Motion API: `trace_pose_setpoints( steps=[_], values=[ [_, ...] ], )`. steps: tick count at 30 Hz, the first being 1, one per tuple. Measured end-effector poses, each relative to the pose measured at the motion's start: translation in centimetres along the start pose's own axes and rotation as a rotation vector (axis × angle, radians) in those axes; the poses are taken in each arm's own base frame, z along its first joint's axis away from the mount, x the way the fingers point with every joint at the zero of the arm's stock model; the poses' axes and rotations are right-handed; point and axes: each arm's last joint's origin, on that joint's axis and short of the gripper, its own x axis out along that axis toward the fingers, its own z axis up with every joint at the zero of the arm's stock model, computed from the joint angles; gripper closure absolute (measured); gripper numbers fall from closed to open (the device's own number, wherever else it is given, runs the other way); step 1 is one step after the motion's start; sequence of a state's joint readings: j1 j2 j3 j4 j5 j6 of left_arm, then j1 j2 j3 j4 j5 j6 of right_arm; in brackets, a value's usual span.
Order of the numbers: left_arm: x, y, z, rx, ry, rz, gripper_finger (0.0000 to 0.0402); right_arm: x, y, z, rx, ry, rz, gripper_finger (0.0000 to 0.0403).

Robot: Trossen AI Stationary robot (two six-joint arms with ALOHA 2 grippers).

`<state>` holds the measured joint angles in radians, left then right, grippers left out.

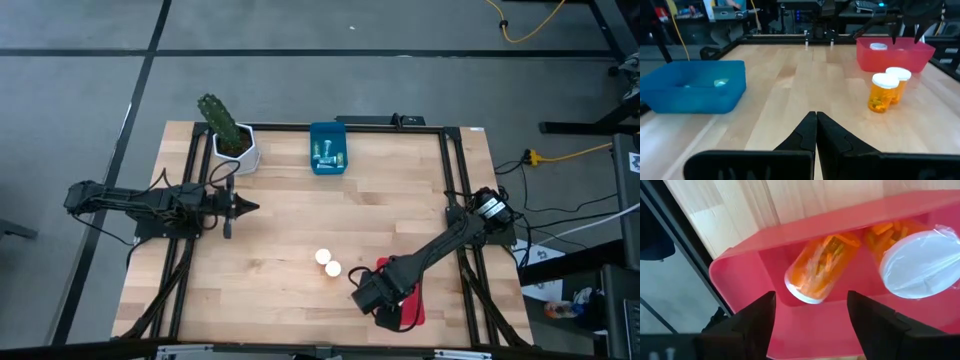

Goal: Pick and place medicine bottles into bin by pill shape (circle, oval)
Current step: Put the large orange pill bottle into the red bin

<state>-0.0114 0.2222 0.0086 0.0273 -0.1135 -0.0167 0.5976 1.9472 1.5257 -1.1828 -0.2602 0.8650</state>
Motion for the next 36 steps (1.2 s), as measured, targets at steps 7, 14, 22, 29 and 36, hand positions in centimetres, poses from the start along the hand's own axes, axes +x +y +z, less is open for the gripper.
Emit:
trace_pose_setpoints(
  steps=[7,14,22,29,36],
  values=[
    [0.0,0.0,0.0,0.053,0.0,0.0,0.0401,0.0,0.0,-0.2,-0.003,0.05,0.03,0.0157],
    [0.0,0.0,0.0,0.049,0.0,0.0,0.0401,0.0,0.0,-0.2,-0.005,0.057,0.032,0.0157],
    [0.0,0.0,0.0,0.05,0.0,0.0,0.0401,-0.1,-0.1,-0.1,0.003,0.074,0.047,0.0157],
    [0.0,0.0,0.0,0.051,0.0,0.0,0.0401,-0.8,-1.1,0.5,0.018,0.125,0.06,0.0157],
    [0.0,0.0,0.0,0.052,0.0,0.0,0.0401,-4.9,-0.9,0.9,-0.064,0.016,-0.01,0.0157]
  ],
)
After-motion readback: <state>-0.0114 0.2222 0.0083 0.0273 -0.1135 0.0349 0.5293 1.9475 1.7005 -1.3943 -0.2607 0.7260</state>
